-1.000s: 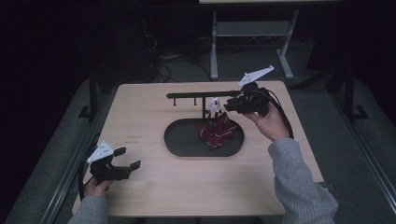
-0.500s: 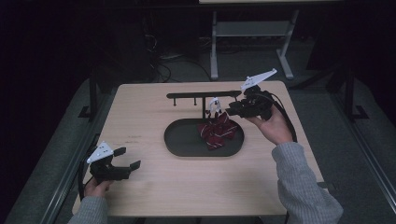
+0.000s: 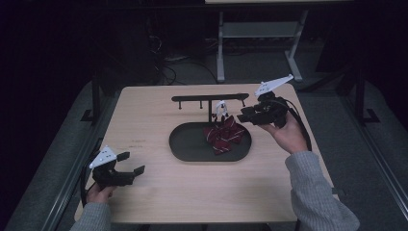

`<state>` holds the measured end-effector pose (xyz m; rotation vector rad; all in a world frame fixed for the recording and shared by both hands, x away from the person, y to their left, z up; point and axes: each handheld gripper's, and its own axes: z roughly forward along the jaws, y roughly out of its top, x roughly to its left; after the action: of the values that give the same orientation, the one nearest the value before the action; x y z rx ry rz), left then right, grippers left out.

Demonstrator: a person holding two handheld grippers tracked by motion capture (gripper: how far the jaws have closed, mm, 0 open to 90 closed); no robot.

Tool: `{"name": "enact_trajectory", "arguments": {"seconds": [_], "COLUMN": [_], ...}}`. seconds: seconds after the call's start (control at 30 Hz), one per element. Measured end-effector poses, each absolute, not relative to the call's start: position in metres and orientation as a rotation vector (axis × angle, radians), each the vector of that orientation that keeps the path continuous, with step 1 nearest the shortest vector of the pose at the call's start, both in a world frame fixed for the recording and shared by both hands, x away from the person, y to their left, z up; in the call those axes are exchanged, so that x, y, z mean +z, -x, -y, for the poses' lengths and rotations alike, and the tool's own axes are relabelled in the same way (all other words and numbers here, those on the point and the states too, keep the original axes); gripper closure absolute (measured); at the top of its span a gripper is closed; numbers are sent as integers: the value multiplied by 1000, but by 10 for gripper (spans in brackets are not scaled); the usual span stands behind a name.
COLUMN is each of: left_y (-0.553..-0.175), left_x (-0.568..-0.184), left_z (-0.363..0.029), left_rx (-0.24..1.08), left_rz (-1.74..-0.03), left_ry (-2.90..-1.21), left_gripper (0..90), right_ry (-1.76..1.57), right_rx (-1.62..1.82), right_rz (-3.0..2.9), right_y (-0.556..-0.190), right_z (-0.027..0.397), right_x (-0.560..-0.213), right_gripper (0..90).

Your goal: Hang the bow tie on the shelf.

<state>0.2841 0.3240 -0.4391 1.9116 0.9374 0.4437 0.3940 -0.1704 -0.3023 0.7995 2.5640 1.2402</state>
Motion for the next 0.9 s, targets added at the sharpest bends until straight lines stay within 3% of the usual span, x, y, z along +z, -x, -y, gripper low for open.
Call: {"name": "enact_trajectory", "arguments": {"seconds": [0.9], "left_y": [-284], "left_x": [-439], "left_z": [-323], "left_rx": [441], "left_rz": [-934], "left_ry": [-1921], "left_gripper": [130], "right_ry": [-836], "right_rx": [1244], "right_rz": [-2558], "right_y": [-377], "right_z": [197], "right_x": [-304], "right_gripper": [560]}}
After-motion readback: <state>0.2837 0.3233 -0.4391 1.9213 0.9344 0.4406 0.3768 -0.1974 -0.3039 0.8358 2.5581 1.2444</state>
